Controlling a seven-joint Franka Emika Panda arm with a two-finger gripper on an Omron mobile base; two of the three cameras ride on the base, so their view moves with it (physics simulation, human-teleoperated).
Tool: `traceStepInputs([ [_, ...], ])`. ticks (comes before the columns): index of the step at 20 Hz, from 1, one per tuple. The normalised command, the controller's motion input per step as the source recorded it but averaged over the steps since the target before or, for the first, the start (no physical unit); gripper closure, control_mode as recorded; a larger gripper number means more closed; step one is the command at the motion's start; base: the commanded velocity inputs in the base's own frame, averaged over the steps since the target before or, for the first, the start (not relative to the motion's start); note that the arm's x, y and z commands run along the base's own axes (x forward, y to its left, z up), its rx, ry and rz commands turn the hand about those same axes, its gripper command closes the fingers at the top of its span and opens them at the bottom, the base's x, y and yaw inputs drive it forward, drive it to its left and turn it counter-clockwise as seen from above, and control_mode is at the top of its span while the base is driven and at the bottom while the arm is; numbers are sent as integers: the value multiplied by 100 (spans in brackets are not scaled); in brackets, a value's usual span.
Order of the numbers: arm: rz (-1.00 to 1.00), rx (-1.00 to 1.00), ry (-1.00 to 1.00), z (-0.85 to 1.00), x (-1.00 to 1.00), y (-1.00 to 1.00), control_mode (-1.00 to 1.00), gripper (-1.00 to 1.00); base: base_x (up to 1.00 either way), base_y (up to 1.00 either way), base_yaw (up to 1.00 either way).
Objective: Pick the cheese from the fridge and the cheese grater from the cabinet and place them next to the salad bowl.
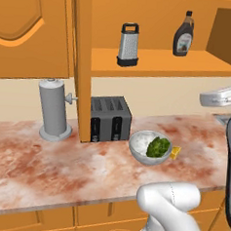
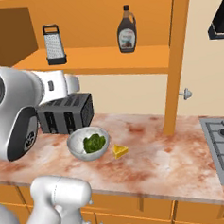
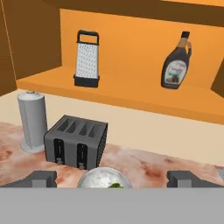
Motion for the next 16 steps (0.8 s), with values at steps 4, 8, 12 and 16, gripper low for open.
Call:
traceStepInputs([
  [4,11,0,-3,40,-1,41,-100,-100,0,0,0],
  [8,8,3,-23,4,0,48,-100,-100,0,0,0],
  [12,10,14,-25,0,0,20,-100,-100,0,0,0],
  [16,9,17,-26,0,0,4,-100,-100,0,0,0],
])
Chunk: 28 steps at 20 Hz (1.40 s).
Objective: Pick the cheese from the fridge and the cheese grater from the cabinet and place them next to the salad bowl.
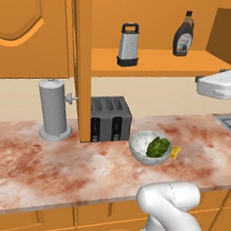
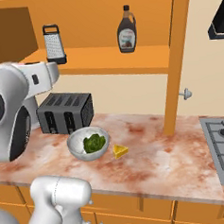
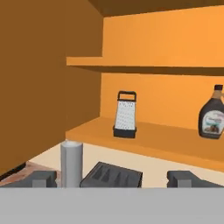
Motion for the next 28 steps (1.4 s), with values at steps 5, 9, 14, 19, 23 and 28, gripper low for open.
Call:
traceStepInputs([
  [5,5,6,-19,0,2,2,-100,-100,0,0,0],
  [9,1,0,-27,0,5,4,-100,-100,0,0,0],
  [14,0,0,-10,1,18,2,-100,-100,0,0,0],
  [19,3,0,1,1,29,16,-100,-100,0,0,0],
  [23,9,0,5,10,31,27,-100,-100,0,0,0],
  [28,3,0,-1,0,30,15,-100,-100,0,0,0],
])
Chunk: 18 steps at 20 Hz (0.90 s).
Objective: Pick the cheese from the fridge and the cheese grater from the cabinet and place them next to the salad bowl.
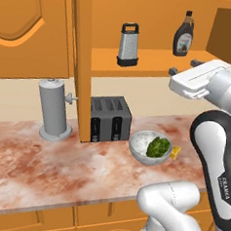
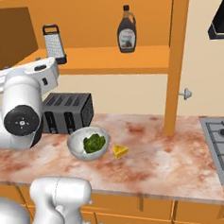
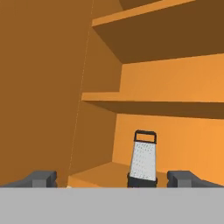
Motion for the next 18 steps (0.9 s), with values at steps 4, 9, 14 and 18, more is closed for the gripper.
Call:
traceStepInputs([
  [4,0,0,-8,0,34,5,-100,-100,0,0,0],
  [9,0,0,-12,0,34,1,-100,-100,0,0,0],
  [14,0,0,-1,0,41,7,-100,-100,0,0,0],
  [18,0,0,2,1,37,16,-100,-100,0,0,0],
])
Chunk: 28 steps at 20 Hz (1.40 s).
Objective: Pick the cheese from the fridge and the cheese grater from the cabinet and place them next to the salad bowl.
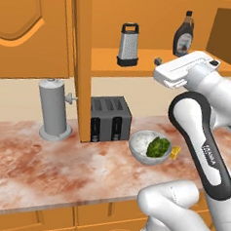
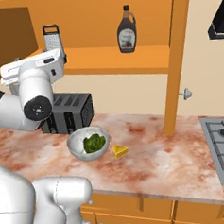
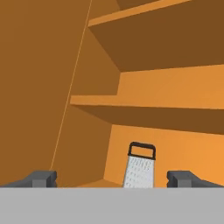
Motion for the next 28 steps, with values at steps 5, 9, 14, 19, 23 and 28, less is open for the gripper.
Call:
traceStepInputs([
  [5,0,0,10,11,28,5,-100,-100,0,0,0],
  [9,0,0,12,7,29,0,-100,-100,0,0,0],
  [14,0,0,7,1,41,4,-100,-100,0,0,0],
  [19,0,0,4,0,36,2,-100,-100,0,0,0],
  [23,0,0,2,0,26,0,-100,-100,0,0,0],
  [28,0,0,5,0,31,1,-100,-100,0,0,0],
])
